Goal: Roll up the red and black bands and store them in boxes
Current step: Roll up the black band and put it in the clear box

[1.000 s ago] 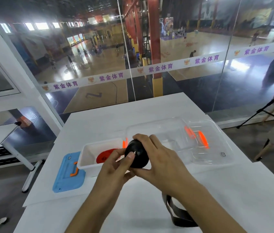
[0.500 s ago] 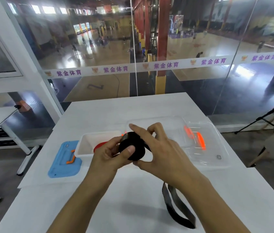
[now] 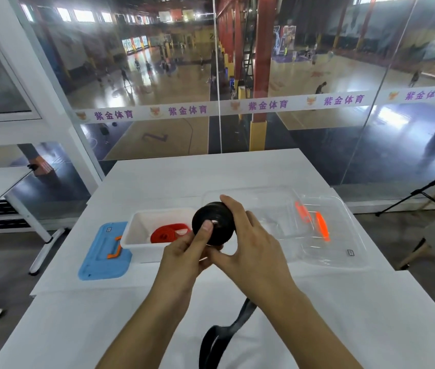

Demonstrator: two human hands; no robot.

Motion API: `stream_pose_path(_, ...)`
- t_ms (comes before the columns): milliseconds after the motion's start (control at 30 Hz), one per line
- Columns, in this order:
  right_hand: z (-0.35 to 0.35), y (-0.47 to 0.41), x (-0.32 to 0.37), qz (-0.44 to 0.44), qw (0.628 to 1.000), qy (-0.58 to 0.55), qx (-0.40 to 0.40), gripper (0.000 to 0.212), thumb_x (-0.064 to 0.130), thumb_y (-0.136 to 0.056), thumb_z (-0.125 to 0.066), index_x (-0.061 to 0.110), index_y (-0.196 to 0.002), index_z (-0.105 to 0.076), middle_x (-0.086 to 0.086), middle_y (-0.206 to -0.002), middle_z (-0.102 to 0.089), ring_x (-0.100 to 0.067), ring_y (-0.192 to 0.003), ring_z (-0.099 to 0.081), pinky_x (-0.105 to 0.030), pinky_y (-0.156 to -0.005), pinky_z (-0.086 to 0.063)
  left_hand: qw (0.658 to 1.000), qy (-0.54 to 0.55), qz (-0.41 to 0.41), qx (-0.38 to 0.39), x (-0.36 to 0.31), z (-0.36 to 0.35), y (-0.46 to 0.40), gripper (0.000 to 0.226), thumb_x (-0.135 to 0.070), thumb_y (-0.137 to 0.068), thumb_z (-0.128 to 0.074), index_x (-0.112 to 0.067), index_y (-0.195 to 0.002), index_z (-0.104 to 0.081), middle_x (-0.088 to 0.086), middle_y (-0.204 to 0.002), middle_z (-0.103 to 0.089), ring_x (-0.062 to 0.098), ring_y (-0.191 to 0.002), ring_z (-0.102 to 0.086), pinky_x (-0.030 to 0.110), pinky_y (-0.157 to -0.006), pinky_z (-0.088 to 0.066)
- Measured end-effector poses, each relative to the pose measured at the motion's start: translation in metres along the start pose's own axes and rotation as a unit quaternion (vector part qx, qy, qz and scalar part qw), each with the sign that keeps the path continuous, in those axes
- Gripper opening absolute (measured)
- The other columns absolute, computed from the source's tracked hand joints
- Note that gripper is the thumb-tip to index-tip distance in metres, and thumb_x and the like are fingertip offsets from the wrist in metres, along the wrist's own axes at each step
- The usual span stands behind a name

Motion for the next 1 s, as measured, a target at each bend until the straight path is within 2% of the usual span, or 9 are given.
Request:
stream_pose_path(100,0.009,-0.005,-0.007,0.025,0.998,-0.038,0.034,0.076,0.051,-0.084,-0.071,0.052,-0.148,-0.029,0.015,-0.118,-0.059,-0.01,-0.097,-0.062,-0.034,-0.09,-0.056,0.999,-0.038,0.017,0.029,0.0,0.009,0.002,0.038,-0.043,-0.08,-0.066,-0.016,-0.103,-0.079,0.006,-0.102,-0.081,0.021,-0.098,-0.077,0.036,-0.09,-0.058)
stream_pose_path(267,0.033,-0.014,-0.018,0.093,0.979,0.002,0.183,0.078,0.048,-0.086,-0.075,0.063,-0.148,-0.029,0.017,-0.104,-0.054,-0.007,-0.093,-0.056,-0.027,-0.086,-0.052,0.98,-0.137,0.018,0.141,-0.011,0.029,0.001,0.041,-0.033,-0.081,-0.07,-0.016,-0.119,-0.073,0.006,-0.113,-0.078,0.023,-0.108,-0.074,0.038,-0.094,-0.058)
stream_pose_path(367,0.034,-0.013,-0.015,0.115,0.968,0.04,0.22,0.086,0.04,-0.089,-0.077,0.069,-0.148,-0.022,0.02,-0.092,-0.042,0.002,-0.084,-0.05,-0.017,-0.074,-0.042,0.971,-0.188,-0.033,0.146,-0.02,0.03,-0.001,0.032,-0.017,-0.082,-0.075,-0.015,-0.114,-0.074,0.004,-0.109,-0.079,0.018,-0.104,-0.075,0.024,-0.085,-0.06)
stream_pose_path(467,0.033,-0.011,-0.015,0.119,0.968,0.052,0.216,0.089,0.04,-0.09,-0.076,0.067,-0.151,-0.017,0.021,-0.091,-0.041,0.001,-0.086,-0.049,-0.02,-0.078,-0.044,0.961,-0.227,-0.066,0.144,-0.026,0.027,-0.001,0.026,-0.005,-0.086,-0.074,-0.012,-0.111,-0.075,0.001,-0.103,-0.081,0.012,-0.098,-0.076,0.015,-0.077,-0.056)
stream_pose_path(633,0.041,-0.012,-0.019,0.102,0.979,-0.015,0.177,0.091,0.038,-0.085,-0.08,0.06,-0.151,-0.022,0.025,-0.127,-0.06,-0.002,-0.1,-0.057,-0.032,-0.092,-0.054,0.982,-0.134,-0.092,0.099,-0.019,0.02,-0.001,0.033,-0.02,-0.076,-0.075,-0.015,-0.108,-0.076,0.007,-0.101,-0.08,0.021,-0.096,-0.077,0.026,-0.078,-0.061)
stream_pose_path(800,0.035,-0.009,-0.018,0.066,0.986,-0.087,0.129,0.099,0.045,-0.083,-0.081,0.067,-0.15,-0.011,0.035,-0.139,-0.05,0.004,-0.106,-0.055,-0.029,-0.097,-0.052,0.997,0.018,-0.07,0.031,-0.018,0.01,-0.007,0.043,-0.029,-0.078,-0.072,-0.014,-0.118,-0.071,0.01,-0.115,-0.076,0.027,-0.111,-0.072,0.041,-0.093,-0.058)
stream_pose_path(867,0.024,-0.006,-0.011,0.066,0.986,-0.116,0.098,0.099,0.049,-0.085,-0.078,0.067,-0.152,-0.008,0.037,-0.146,-0.044,0.006,-0.119,-0.052,-0.032,-0.101,-0.052,0.995,0.078,-0.06,0.009,-0.016,0.006,-0.01,0.043,-0.029,-0.084,-0.07,-0.01,-0.122,-0.068,0.015,-0.122,-0.073,0.033,-0.117,-0.069,0.043,-0.098,-0.057)
stream_pose_path(933,0.013,-0.004,-0.005,0.054,0.987,-0.138,0.069,0.098,0.053,-0.085,-0.076,0.069,-0.151,-0.006,0.022,-0.147,-0.048,-0.006,-0.129,-0.053,-0.038,-0.104,-0.053,0.992,0.119,-0.044,-0.004,-0.013,0.001,-0.012,0.041,-0.031,-0.085,-0.069,-0.012,-0.121,-0.067,0.014,-0.122,-0.074,0.034,-0.117,-0.069,0.039,-0.097,-0.058)
stream_pose_path(1000,0.005,-0.003,-0.002,0.031,0.989,-0.137,0.044,0.096,0.053,-0.083,-0.075,0.069,-0.15,-0.008,0.011,-0.139,-0.054,-0.014,-0.122,-0.058,-0.04,-0.102,-0.053,0.99,0.138,-0.028,-0.008,-0.01,-0.002,-0.011,0.041,-0.033,-0.083,-0.069,-0.016,-0.121,-0.067,0.012,-0.12,-0.075,0.033,-0.115,-0.07,0.036,-0.096,-0.059)
Point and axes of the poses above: each hand's wrist, its own y-axis away from the middle knuckle, its own z-axis out of the back of the hand, x = y × z, the point moved 1 cm from there along -y, towards the middle knuckle
